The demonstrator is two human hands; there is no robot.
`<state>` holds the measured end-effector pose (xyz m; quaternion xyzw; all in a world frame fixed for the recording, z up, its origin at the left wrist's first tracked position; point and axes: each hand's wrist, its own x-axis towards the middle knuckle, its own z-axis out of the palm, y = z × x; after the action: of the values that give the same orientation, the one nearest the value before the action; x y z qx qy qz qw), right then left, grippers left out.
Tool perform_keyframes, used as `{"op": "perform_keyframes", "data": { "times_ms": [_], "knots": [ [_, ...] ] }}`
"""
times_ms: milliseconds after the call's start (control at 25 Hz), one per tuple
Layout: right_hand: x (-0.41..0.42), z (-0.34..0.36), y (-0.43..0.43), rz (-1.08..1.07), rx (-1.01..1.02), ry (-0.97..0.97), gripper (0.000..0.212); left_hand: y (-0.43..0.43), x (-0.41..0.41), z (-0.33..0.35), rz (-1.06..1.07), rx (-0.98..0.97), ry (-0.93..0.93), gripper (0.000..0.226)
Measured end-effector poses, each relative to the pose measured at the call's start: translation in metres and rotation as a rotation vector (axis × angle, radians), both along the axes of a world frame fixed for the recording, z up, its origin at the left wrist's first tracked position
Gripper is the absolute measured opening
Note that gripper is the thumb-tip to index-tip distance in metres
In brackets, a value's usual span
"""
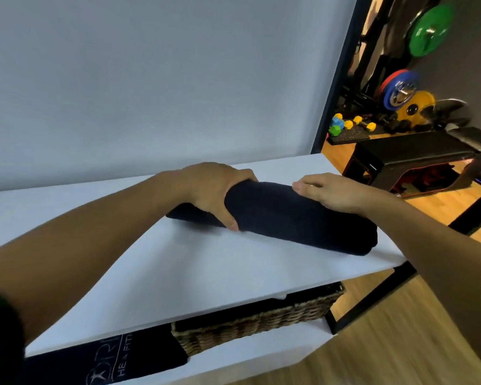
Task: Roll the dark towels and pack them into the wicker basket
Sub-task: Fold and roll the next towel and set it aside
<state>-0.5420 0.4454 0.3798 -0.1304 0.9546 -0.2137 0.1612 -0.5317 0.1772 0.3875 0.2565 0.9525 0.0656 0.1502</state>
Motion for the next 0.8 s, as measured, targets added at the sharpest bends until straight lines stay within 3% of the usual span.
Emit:
{"op": "perform_keyframes", "data": {
  "times_ms": [120,280,360,480,520,640,800],
  "knots": [
    [0.029,-0.008,-0.032,0.072,0.129,0.036,0.05,-0.016,-0.029,0.006,-0.087,-0.196,0.056,0.082],
    [0.057,-0.017,-0.082,0.031,-0.069,-0.106,0.075,-0.031,-0.038,0.007,-0.024,-0.422,0.123,0.11],
    [0.056,-0.017,-0.089,-0.045,-0.183,-0.198,0.071,-0.039,-0.015,-0.002,0.089,-0.244,0.192,0.111],
    [0.057,-0.018,-0.103,-0.1,-0.338,-0.307,0.046,-0.048,0.051,-0.021,0.313,0.448,0.204,0.075],
    [0.061,-0.016,-0.114,-0.093,-0.37,-0.33,0.039,-0.047,0.079,-0.026,0.38,0.579,0.19,0.066],
    [0.069,-0.014,-0.156,-0.055,-0.473,-0.369,0.028,-0.044,0.136,-0.035,0.547,0.694,0.124,0.07],
    [0.071,-0.02,-0.208,0.025,-0.575,-0.494,0.026,-0.065,0.17,-0.037,0.744,0.647,0.094,0.087]
  ]
}}
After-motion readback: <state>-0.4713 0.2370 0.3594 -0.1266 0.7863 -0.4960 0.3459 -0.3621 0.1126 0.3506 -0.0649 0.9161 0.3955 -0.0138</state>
